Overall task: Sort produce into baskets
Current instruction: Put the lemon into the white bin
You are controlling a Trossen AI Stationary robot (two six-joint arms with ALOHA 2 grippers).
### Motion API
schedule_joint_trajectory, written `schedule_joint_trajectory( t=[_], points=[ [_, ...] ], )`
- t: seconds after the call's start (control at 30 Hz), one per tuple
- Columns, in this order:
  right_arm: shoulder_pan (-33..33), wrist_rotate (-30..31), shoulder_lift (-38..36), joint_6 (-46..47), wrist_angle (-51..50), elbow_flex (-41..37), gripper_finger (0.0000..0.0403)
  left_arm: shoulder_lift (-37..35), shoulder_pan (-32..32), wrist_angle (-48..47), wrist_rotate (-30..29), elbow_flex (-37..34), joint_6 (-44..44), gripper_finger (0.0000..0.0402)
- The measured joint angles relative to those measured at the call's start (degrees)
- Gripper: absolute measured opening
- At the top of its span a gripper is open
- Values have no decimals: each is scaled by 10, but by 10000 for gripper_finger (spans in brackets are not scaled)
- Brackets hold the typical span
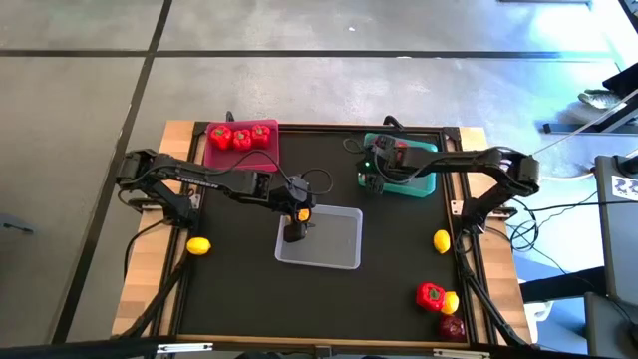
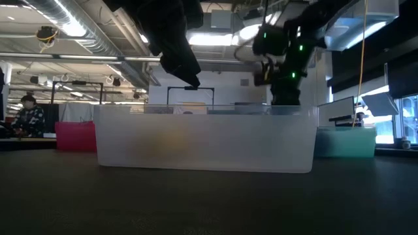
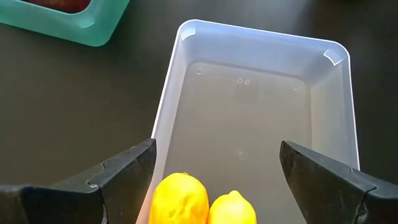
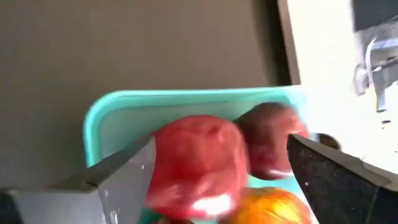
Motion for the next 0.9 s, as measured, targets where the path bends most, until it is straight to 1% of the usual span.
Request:
schedule_joint_trajectory(
  t=[0.07,0.17,0.27,0.33,0.43,0.53,0.6,0.67,0.8,0.9],
  points=[
    [13,14,-16,0,-24,16,355,0,0,0,0,0,1,337],
    [31,17,-41,15,-69,49,349,0,0,0,0,0,2,337],
    [57,-4,-66,62,-151,89,347,0,0,0,0,0,1,337],
    [82,-42,-82,107,-211,116,347,0,0,0,0,0,-1,337],
    [127,-130,-107,174,-291,142,347,0,-1,0,0,0,-1,337],
    [182,-232,-130,238,-337,146,347,0,-1,0,0,0,-6,337],
    [224,-262,-141,292,-355,146,347,0,-1,0,0,0,-8,337],
    [267,-261,-148,340,-366,146,347,0,-1,1,0,-3,-7,337],
    [353,-228,-149,428,-391,146,347,1,0,0,0,-3,-12,337],
    [403,-212,-149,492,-427,146,347,1,0,2,-1,-3,-12,337]
  ],
)
